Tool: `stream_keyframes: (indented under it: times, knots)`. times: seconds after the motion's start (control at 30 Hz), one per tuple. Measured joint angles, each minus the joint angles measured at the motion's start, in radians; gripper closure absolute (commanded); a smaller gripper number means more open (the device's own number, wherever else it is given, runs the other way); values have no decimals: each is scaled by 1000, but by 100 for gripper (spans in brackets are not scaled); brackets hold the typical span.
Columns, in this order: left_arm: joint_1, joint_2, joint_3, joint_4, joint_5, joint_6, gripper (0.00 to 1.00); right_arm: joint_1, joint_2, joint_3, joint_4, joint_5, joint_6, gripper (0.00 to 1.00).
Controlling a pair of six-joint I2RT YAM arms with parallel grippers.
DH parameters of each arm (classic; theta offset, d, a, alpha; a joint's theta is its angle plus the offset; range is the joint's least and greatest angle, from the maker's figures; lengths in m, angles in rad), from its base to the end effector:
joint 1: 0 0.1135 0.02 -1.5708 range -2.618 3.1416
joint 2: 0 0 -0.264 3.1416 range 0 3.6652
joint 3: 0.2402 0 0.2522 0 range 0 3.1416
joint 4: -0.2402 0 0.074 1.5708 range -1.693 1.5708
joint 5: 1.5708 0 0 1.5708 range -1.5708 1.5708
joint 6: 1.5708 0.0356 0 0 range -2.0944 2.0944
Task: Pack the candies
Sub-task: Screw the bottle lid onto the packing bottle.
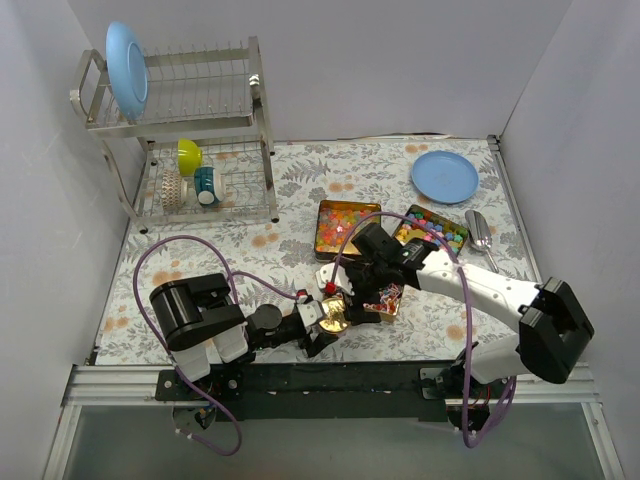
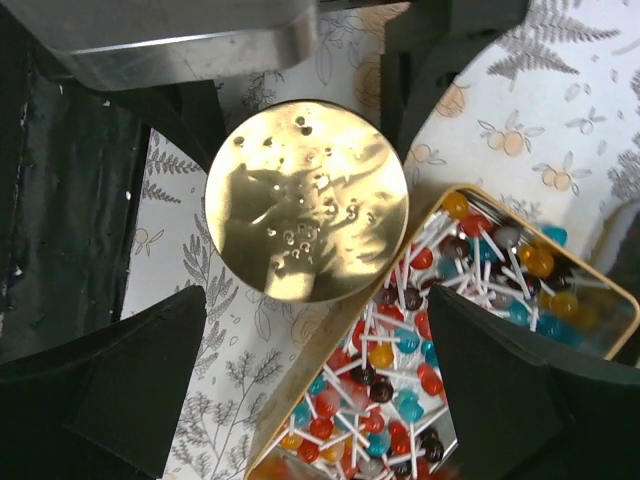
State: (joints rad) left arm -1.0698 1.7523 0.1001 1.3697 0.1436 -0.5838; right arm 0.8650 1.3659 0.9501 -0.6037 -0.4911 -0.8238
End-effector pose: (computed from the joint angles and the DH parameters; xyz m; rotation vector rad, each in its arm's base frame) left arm 0.0976 -0.1888 0.0937 0.6015 1.9656 -1.2342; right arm 0.1622 0.2162 0.2381 -2.0100 1.5459 0.6485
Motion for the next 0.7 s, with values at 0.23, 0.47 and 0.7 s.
stream_keyframes:
  times: [0.23, 0.47, 0.7]
  knots:
    - [0, 0, 0, 0, 2, 1, 100, 14, 121, 34, -61, -72, -221, 2]
    - [0, 0, 1, 0, -8, -2, 100, 14, 137, 50, -92, -88, -306, 2]
    - [9, 12, 20, -3, 1, -26, 100, 12, 97, 39, -114, -64, -296, 4]
